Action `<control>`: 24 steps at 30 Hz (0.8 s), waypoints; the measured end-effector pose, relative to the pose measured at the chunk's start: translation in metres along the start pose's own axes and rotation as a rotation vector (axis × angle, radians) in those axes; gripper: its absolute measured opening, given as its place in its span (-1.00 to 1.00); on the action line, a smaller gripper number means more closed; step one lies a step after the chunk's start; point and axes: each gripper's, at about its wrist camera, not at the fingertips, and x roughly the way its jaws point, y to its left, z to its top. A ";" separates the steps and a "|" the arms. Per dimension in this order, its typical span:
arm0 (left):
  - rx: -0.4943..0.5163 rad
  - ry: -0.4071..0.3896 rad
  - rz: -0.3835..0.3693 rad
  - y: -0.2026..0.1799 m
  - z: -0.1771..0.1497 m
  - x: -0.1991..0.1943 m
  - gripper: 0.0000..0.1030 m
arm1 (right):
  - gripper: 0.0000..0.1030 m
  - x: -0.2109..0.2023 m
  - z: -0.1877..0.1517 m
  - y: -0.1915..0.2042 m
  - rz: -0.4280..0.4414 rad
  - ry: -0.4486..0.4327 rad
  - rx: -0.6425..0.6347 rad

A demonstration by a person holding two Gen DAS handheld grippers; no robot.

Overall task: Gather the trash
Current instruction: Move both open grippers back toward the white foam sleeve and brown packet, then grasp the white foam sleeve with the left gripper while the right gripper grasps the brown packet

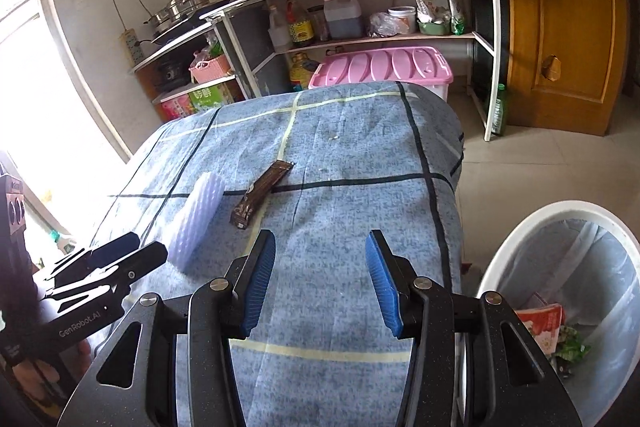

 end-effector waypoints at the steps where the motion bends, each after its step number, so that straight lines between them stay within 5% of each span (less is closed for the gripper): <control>1: -0.004 0.006 0.005 0.002 0.002 0.004 0.13 | -0.07 0.003 0.003 0.001 -0.001 0.002 0.004; 16: -0.051 0.083 -0.003 0.019 0.012 0.054 0.13 | -0.07 0.053 0.030 0.017 0.006 0.051 -0.010; 24: -0.074 0.086 -0.015 0.035 0.011 0.061 -0.12 | -0.07 0.078 0.030 0.036 0.017 0.095 -0.038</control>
